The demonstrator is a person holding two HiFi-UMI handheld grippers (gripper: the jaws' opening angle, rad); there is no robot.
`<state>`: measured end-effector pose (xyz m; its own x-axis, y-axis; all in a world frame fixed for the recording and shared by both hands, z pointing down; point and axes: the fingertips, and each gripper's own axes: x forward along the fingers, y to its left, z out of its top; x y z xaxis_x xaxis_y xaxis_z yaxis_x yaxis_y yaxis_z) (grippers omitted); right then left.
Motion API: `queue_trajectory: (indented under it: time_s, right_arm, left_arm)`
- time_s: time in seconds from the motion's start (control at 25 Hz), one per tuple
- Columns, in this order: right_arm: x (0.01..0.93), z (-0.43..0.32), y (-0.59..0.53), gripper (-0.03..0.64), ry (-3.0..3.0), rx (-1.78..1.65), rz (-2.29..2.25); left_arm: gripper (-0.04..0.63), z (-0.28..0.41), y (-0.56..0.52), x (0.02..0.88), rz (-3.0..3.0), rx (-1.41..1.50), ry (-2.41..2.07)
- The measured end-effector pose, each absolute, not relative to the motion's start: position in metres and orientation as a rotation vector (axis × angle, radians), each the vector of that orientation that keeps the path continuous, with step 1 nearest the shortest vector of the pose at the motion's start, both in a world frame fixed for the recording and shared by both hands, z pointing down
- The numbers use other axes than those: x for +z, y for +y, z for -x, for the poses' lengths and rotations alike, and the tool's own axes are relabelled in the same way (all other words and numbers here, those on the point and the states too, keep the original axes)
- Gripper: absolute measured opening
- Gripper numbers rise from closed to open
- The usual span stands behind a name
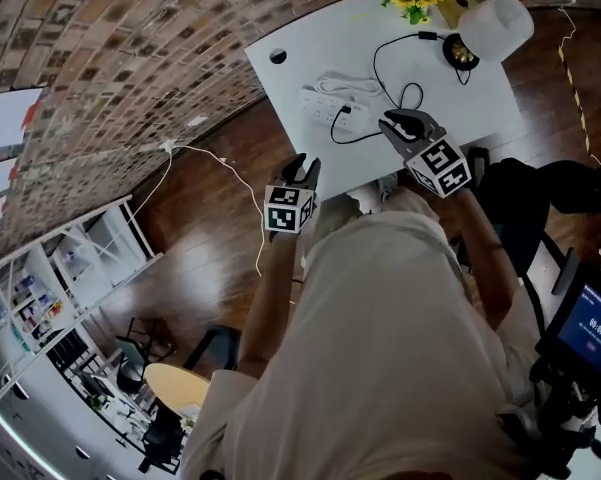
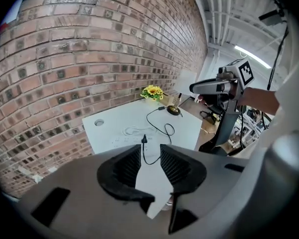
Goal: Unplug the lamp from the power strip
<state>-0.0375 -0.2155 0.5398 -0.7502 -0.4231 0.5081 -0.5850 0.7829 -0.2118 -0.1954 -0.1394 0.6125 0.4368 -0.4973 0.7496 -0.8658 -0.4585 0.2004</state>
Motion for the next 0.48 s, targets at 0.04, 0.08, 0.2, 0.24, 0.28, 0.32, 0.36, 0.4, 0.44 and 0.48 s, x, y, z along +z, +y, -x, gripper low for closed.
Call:
queue_trajectory:
  time_s: [0.04, 0.08, 0.2, 0.24, 0.28, 0.32, 0.36, 0.4, 0.44, 0.48]
  right_arm:
    - [0.539, 0.043, -0.217, 0.054, -2.527, 0.502, -0.779]
    - [0.538, 0.048, -0.218, 0.054, -2.52, 0.504, -0.803]
    - [0.536, 0.061, -0.224, 0.054, -2.493, 0.513, -0.88]
    - [0.537, 0.065, -0.224, 0.054, -2.482, 0.519, -0.903]
    - [0.538, 0.069, -0.225, 0.054, -2.472, 0.526, -0.926]
    - [0.539, 0.072, -0.225, 0.054, -2.461, 0.533, -0.95]
    - [0.54, 0.075, -0.226, 0.054, -2.448, 0.536, -0.972]
    - [0.541, 0.077, -0.226, 0.054, -2.432, 0.534, -0.993]
    - [0.542, 0.078, -0.225, 0.054, -2.413, 0.526, -1.013]
    - [0.543, 0.08, -0.224, 0.054, -2.395, 0.514, -1.032]
  left_arm:
    - [0.126, 0.201, -0.145, 0.616, -2.129, 0.849, -1.117]
    - [0.124, 0.206, -0.15, 0.619, -2.145, 0.865, -1.092]
    - [0.11, 0.218, -0.168, 0.623, -2.206, 0.912, -1.01]
    - [0.106, 0.221, -0.173, 0.623, -2.226, 0.925, -0.981]
    - [0.1, 0.225, -0.178, 0.625, -2.245, 0.938, -0.953]
    - [0.088, 0.229, -0.183, 0.626, -2.263, 0.952, -0.929]
    - [0.064, 0.233, -0.188, 0.628, -2.276, 0.966, -0.91]
    - [0.029, 0.238, -0.193, 0.629, -2.282, 0.978, -0.897]
    - [0.006, 0.243, -0.197, 0.632, -2.281, 0.987, -0.889]
    - [0.005, 0.249, -0.2, 0.634, -2.276, 0.993, -0.88]
